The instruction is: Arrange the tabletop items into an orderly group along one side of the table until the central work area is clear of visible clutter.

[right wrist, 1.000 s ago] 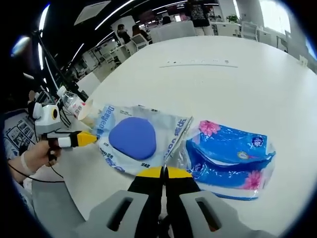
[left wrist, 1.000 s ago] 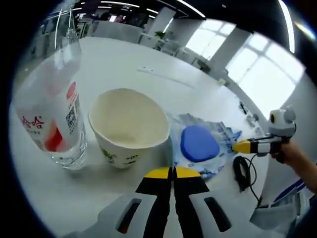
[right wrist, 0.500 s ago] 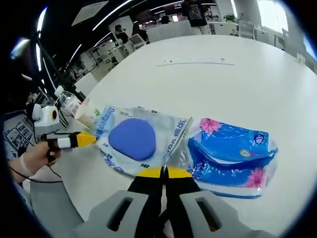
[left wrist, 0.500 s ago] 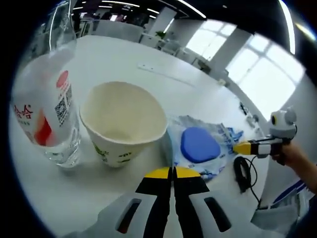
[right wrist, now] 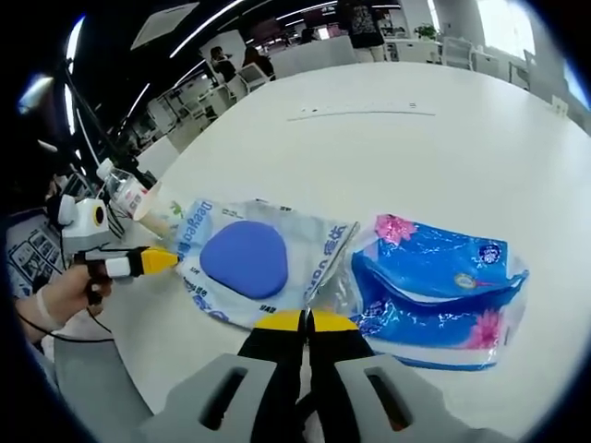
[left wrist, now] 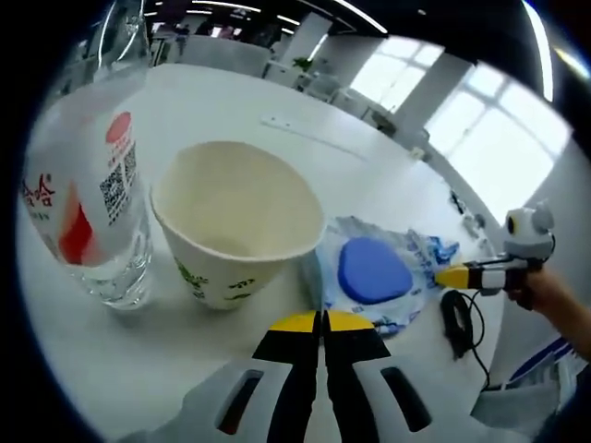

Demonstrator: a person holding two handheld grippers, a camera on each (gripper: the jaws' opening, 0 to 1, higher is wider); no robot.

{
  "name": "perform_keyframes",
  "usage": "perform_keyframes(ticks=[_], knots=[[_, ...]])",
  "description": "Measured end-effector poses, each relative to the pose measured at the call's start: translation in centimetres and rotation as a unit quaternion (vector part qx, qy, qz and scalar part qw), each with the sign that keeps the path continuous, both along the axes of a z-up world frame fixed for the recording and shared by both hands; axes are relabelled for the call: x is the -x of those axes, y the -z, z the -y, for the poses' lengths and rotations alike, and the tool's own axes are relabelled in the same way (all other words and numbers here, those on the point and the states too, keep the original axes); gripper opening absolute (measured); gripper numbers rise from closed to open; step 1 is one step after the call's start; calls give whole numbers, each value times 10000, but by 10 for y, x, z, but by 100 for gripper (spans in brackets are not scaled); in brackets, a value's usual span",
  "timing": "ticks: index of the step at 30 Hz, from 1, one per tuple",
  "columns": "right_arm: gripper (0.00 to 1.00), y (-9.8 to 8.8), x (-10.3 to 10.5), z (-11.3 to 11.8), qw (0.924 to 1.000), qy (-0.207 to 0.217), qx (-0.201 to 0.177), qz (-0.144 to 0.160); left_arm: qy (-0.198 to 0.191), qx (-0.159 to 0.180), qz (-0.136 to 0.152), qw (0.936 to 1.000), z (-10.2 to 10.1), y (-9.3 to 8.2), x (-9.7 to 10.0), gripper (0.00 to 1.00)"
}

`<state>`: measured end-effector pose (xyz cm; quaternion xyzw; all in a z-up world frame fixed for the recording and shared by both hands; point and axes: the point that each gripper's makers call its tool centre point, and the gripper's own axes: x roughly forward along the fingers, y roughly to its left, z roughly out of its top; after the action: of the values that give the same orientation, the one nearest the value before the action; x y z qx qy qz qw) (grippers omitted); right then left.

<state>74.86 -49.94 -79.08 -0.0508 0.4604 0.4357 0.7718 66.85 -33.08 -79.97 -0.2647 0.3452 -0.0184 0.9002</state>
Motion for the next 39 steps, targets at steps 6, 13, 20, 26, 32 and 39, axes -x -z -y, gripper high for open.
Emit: perform_keyframes(ticks=[6, 13, 20, 26, 32, 39], knots=[[0, 2, 0, 1, 10000, 15, 4, -9, -18, 17, -14, 10000, 0, 2, 1, 0], [0, 4, 0, 3, 10000, 53, -2, -24, -52, 74, -30, 10000, 0, 4, 2, 0], [0, 5, 0, 3, 10000, 45, 7, -23, -58, 4, -12, 10000, -1, 6, 3, 0], [0, 5, 0, 3, 10000, 41, 1, -33, -75, 20, 8, 10000, -1, 6, 4, 0], [2, 3, 0, 4, 10000, 24, 5, 16, -75, 3, 48, 10000, -1, 6, 5, 0], [4, 2, 3, 5, 10000, 10, -1, 32, -58, -104, 138, 9998, -2, 2, 8, 3]])
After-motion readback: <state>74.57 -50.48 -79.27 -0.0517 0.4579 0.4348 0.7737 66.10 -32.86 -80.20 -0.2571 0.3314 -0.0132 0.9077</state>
